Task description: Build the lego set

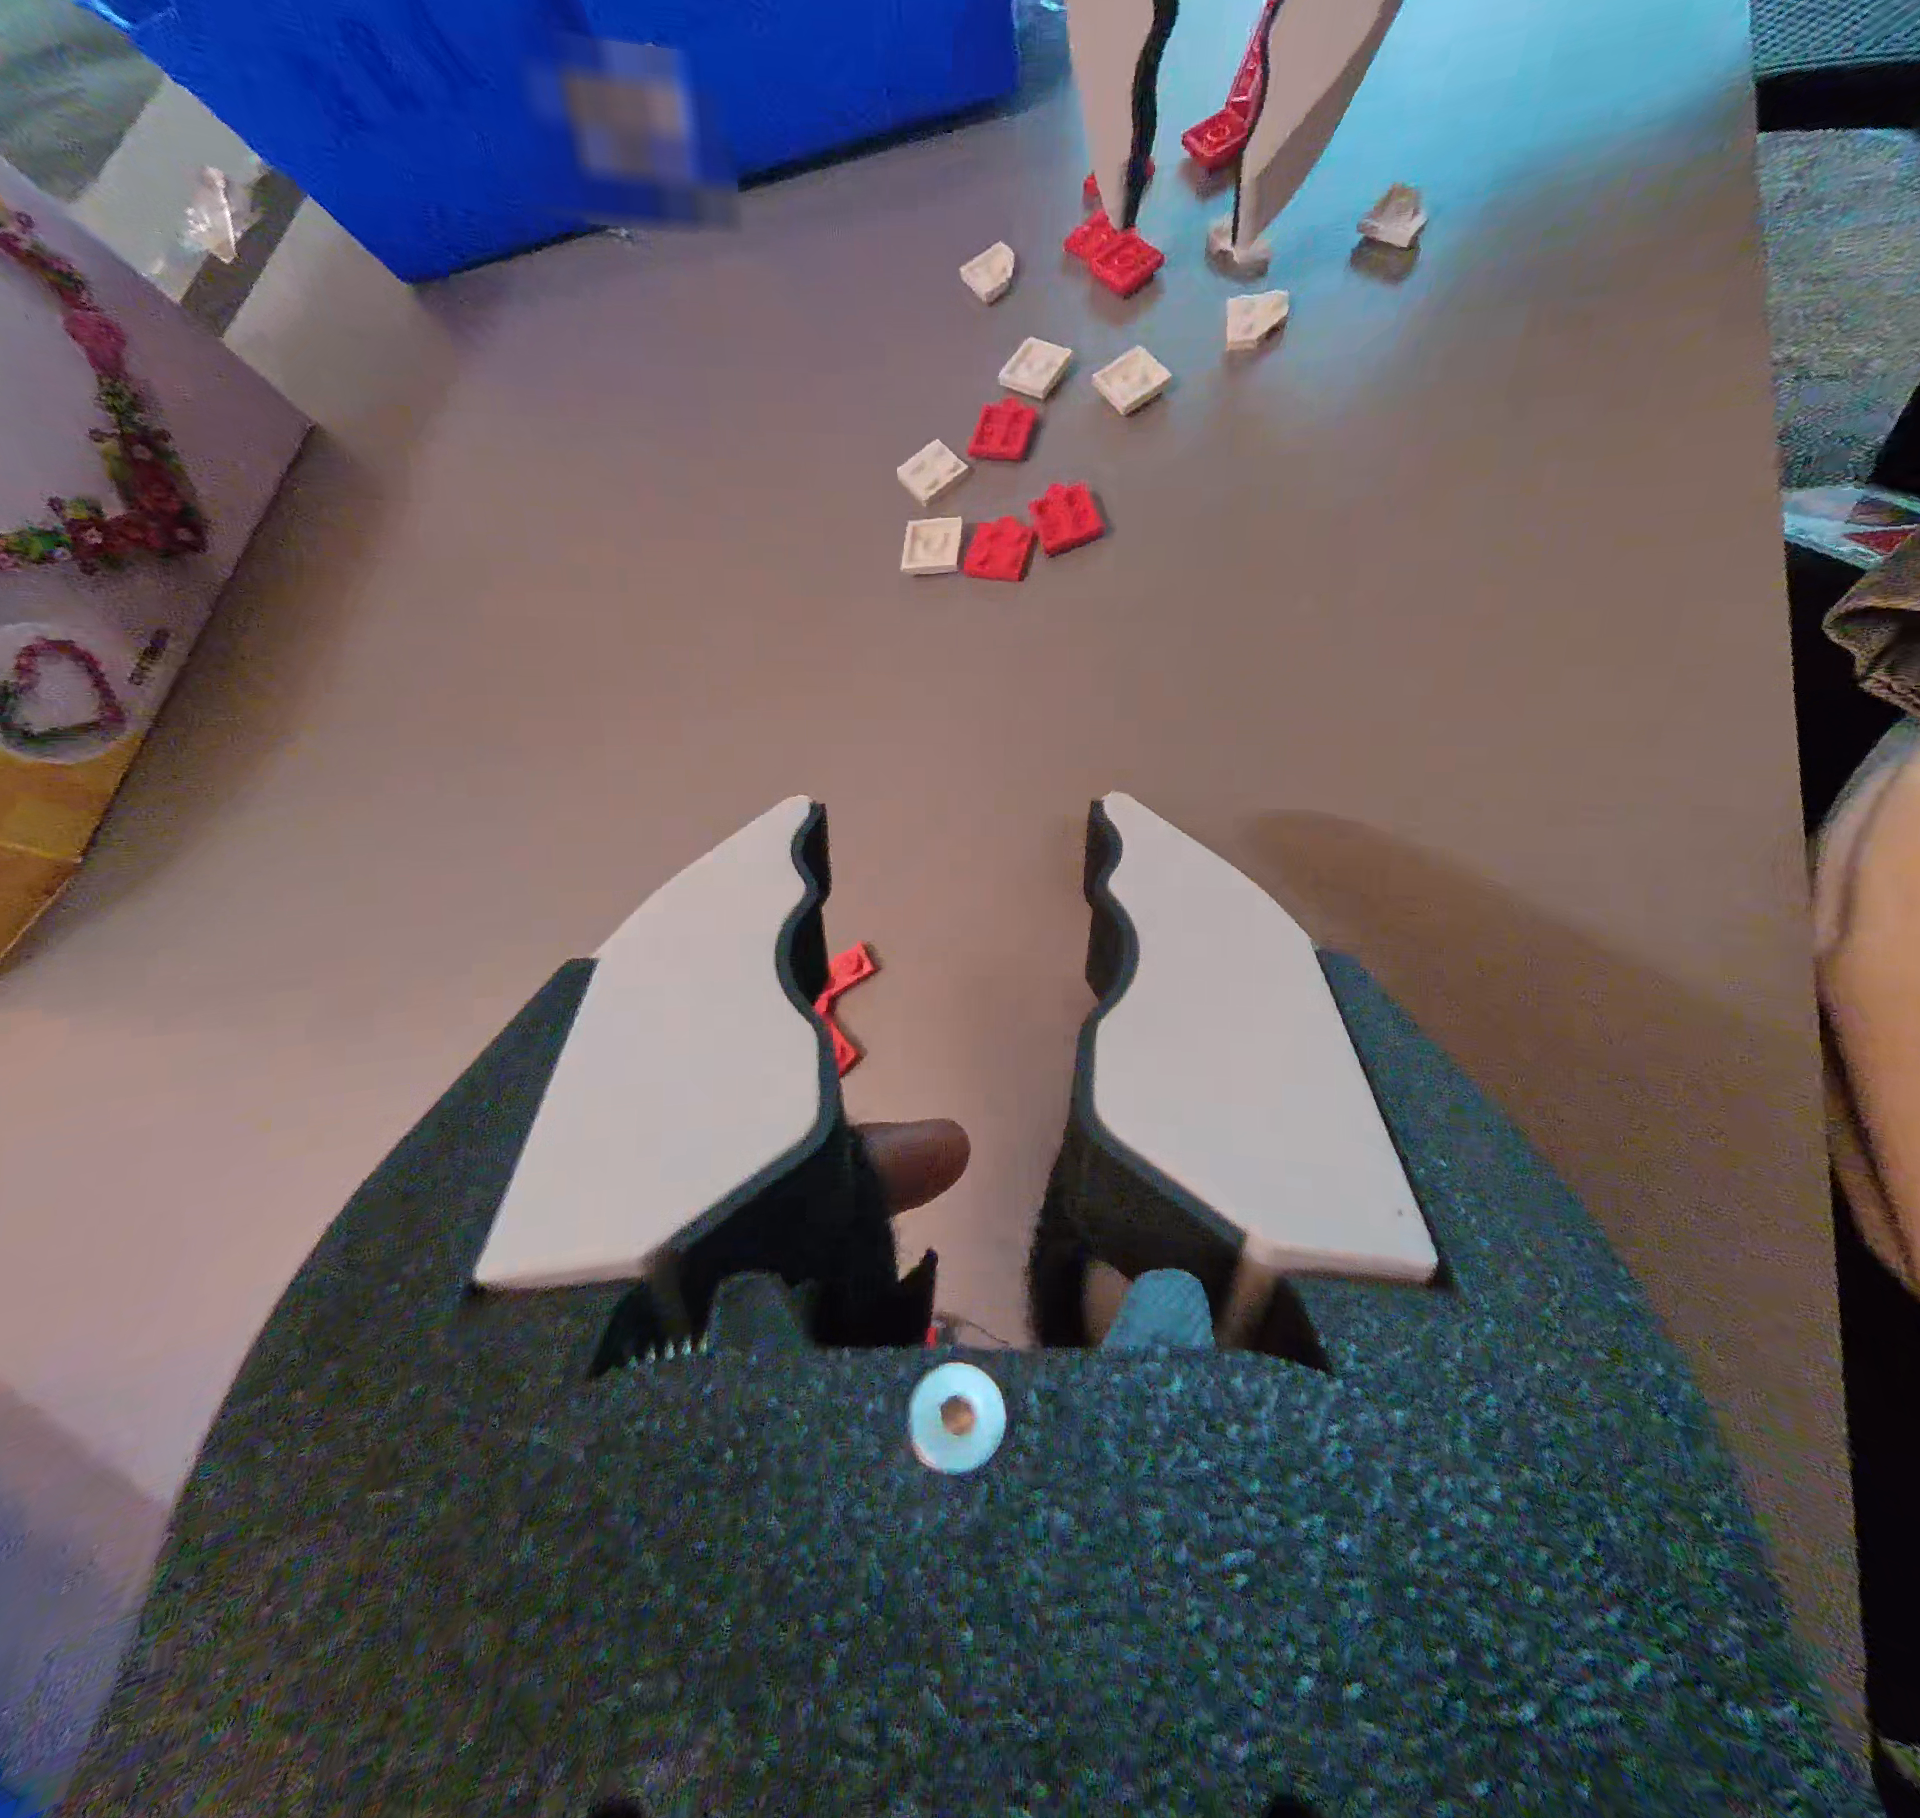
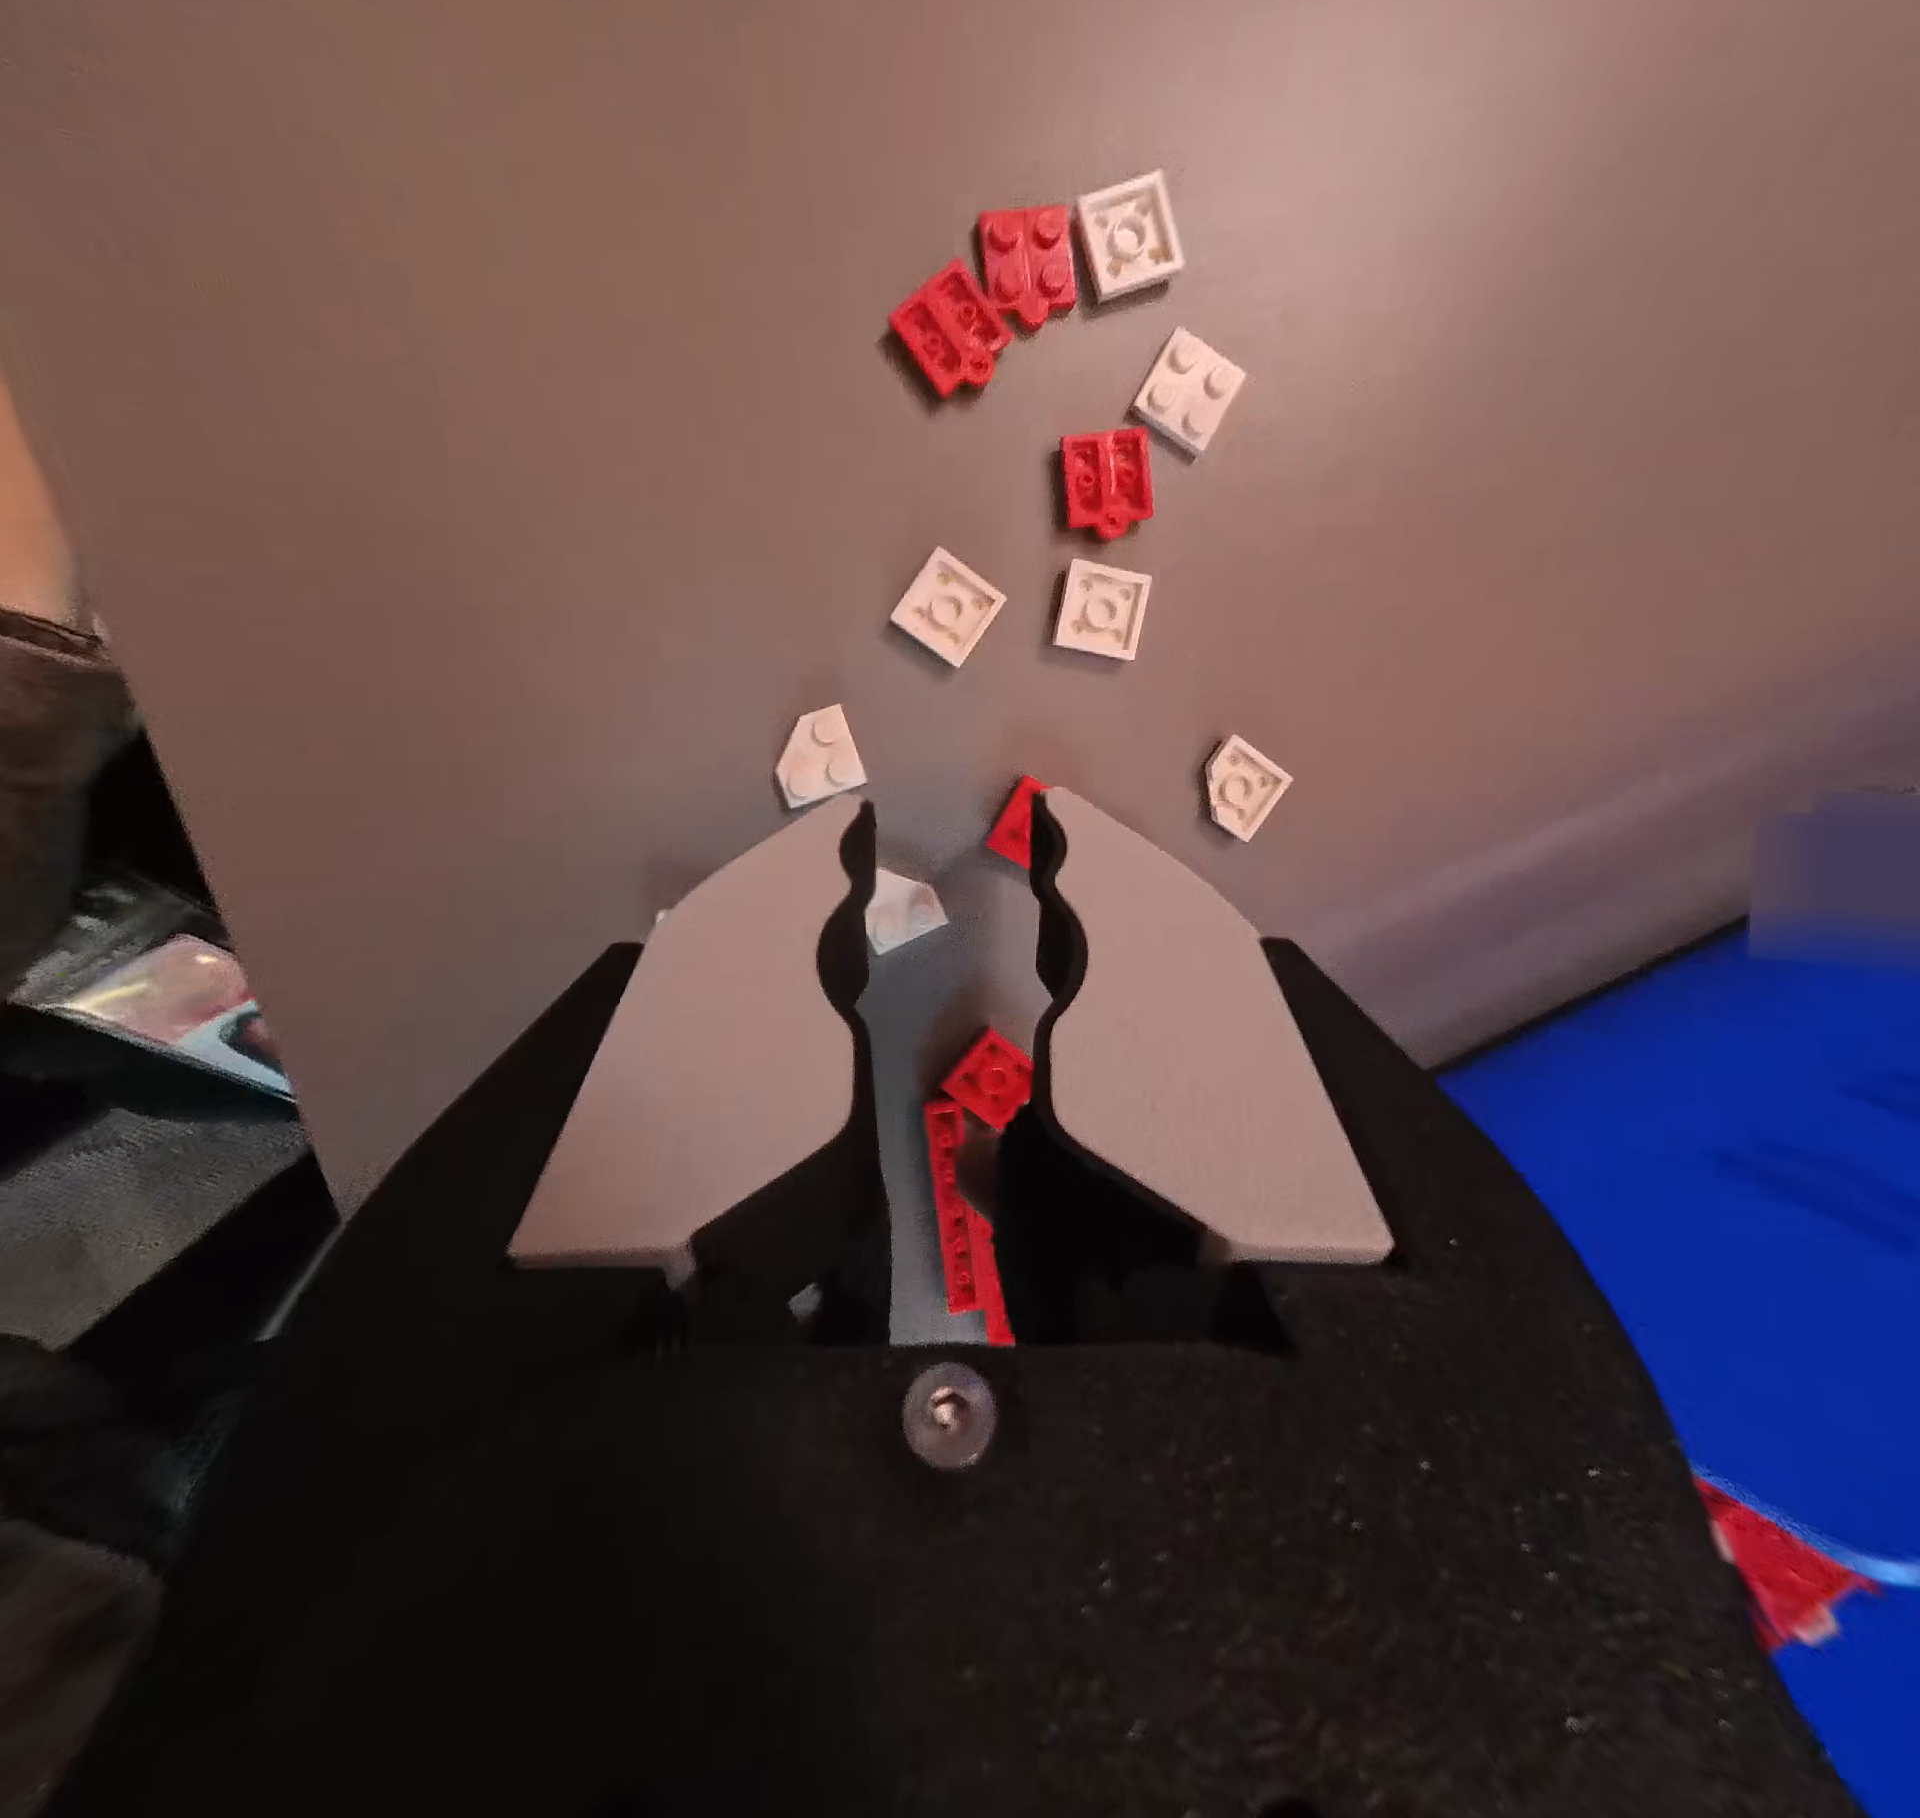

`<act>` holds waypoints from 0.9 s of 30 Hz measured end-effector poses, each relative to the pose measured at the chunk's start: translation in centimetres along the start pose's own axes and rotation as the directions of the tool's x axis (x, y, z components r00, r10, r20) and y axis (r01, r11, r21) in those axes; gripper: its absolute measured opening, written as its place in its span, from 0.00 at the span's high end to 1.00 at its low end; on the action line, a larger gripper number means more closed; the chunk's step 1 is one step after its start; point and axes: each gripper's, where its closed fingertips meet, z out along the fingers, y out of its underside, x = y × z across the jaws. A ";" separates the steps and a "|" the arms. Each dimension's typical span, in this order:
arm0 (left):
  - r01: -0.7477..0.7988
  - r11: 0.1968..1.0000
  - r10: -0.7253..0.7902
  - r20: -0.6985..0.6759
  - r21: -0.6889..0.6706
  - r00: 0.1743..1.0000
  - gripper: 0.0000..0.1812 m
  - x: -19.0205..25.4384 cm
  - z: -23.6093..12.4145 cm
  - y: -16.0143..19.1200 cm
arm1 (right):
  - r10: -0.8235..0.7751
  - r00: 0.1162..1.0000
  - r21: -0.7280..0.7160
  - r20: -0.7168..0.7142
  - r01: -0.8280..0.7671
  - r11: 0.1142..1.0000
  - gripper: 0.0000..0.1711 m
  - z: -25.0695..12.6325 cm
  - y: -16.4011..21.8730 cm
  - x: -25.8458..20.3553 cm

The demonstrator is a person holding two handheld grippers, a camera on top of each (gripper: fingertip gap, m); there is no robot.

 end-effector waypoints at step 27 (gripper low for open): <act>-0.057 0.993 0.056 0.009 0.101 0.998 0.74 0.1 -0.8 -1.1 | 0.125 0.991 0.169 -0.052 -0.115 0.979 0.91 3.2 -2.8 3.0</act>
